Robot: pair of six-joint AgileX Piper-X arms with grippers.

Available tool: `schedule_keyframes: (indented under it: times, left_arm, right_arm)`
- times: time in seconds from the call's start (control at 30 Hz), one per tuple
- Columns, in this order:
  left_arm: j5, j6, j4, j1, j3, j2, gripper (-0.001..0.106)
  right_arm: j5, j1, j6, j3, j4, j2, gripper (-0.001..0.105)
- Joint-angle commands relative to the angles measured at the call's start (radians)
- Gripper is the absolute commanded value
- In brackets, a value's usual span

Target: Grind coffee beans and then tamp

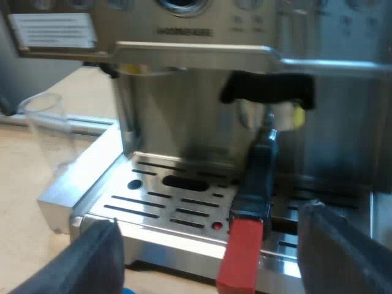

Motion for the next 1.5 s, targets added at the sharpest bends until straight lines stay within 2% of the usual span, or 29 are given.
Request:
schedule_keyframes:
  times: [0.03, 0.1, 0.17, 0.2, 0.27, 0.33, 0.43, 0.53, 0.77, 1.07, 1.5]
  left_arm:
    - [0.003, -0.015, -0.005, -0.005, -0.002, -0.005, 0.068]
    - [0.003, -0.015, -0.005, -0.005, -0.002, -0.005, 0.068]
    - [0.003, -0.015, -0.005, -0.005, -0.002, -0.005, 0.068]
    - [0.003, -0.015, -0.005, -0.005, -0.002, -0.005, 0.068]
    - [0.003, -0.017, -0.005, -0.005, -0.002, -0.005, 0.068]
    - [0.003, -0.016, -0.005, -0.005, -0.002, -0.005, 0.068]
    - [0.003, -0.02, -0.005, -0.005, -0.002, -0.005, 0.068]
    - [0.003, -0.02, -0.005, -0.005, -0.002, -0.005, 0.068]
    - [0.003, -0.02, -0.005, -0.005, -0.002, -0.005, 0.068]
    - [0.003, -0.02, -0.005, -0.005, -0.002, -0.005, 0.068]
    - [0.003, -0.02, -0.005, -0.005, -0.002, -0.005, 0.068]
  right_arm:
    - [-0.032, -0.023, 0.064, -0.079, 0.143, -0.008, 0.062]
    - [-0.069, -0.048, 0.127, -0.114, 0.216, -0.006, 0.062]
    - [-0.167, -0.104, 0.2, -0.155, 0.31, -0.006, 0.062]
    - [-0.178, -0.104, 0.2, -0.155, 0.318, -0.004, 0.062]
    - [-0.304, -0.174, 0.258, -0.189, 0.404, 0.004, 0.062]
    - [-0.362, -0.22, 0.286, -0.206, 0.446, 0.012, 0.062]
    - [-0.439, -0.277, 0.286, -0.232, 0.472, 0.041, 0.062]
    - [-0.468, -0.307, 0.286, -0.255, 0.485, 0.072, 0.062]
    - [-0.579, -0.394, 0.299, -0.364, 0.577, 0.201, 0.062]
    - [-0.655, -0.484, 0.299, -0.382, 0.576, 0.302, 0.062]
    - [-0.706, -0.509, 0.299, -0.382, 0.525, 0.388, 0.062]
